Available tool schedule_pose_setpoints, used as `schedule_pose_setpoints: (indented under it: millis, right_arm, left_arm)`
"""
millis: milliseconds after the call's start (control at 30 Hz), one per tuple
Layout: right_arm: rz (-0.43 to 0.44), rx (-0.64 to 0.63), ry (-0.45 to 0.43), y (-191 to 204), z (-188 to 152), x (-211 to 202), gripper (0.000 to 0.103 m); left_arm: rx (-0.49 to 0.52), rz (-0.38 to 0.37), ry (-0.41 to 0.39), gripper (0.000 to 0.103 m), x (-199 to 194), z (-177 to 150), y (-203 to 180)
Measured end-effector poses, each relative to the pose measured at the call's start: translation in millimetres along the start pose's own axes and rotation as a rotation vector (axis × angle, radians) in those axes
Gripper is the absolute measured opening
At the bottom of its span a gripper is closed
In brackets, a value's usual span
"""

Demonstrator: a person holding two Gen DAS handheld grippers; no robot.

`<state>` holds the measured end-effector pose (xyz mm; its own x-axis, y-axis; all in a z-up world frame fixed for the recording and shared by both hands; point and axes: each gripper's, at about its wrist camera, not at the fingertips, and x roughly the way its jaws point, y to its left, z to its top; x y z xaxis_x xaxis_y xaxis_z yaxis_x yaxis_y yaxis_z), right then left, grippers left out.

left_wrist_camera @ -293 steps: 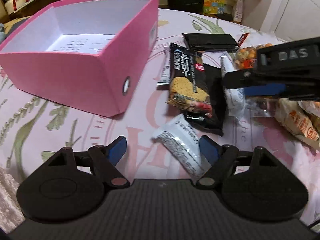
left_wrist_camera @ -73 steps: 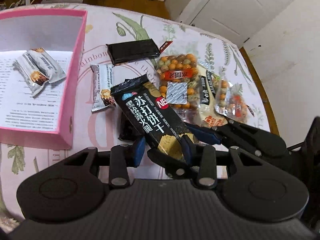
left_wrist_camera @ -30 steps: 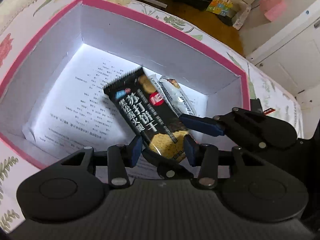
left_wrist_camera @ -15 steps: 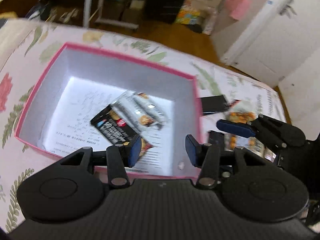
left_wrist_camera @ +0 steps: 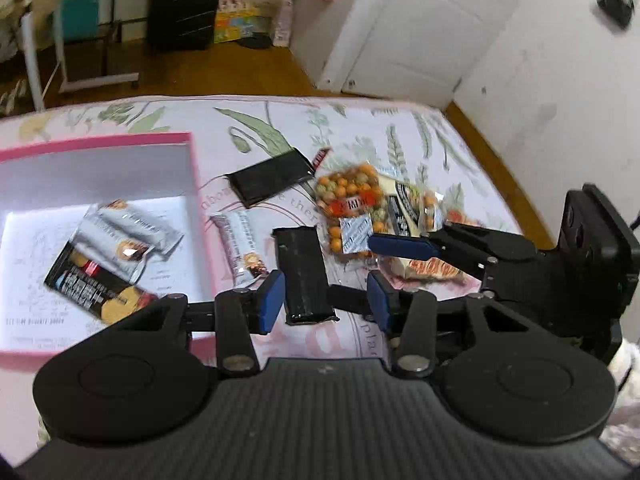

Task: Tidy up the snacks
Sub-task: 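Grasp the black flat snack pack with the right gripper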

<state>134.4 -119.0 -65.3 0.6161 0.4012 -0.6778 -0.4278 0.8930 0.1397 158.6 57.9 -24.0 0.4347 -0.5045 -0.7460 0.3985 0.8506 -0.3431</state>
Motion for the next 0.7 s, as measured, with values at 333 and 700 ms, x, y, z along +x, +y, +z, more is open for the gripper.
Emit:
schedule_pose_setpoints:
  millis: [333,700]
  right_arm:
    - [-0.051,-0.045,0.065,-13,-42,34,0.069]
    - [-0.057,-0.019,0.054,-21,-80,59,0.07]
  left_arm:
    - [0.043,0.129,0.11,0.038,95,-9,-18]
    - [0.052,0.3,0.098,0.037,148,-31,-8]
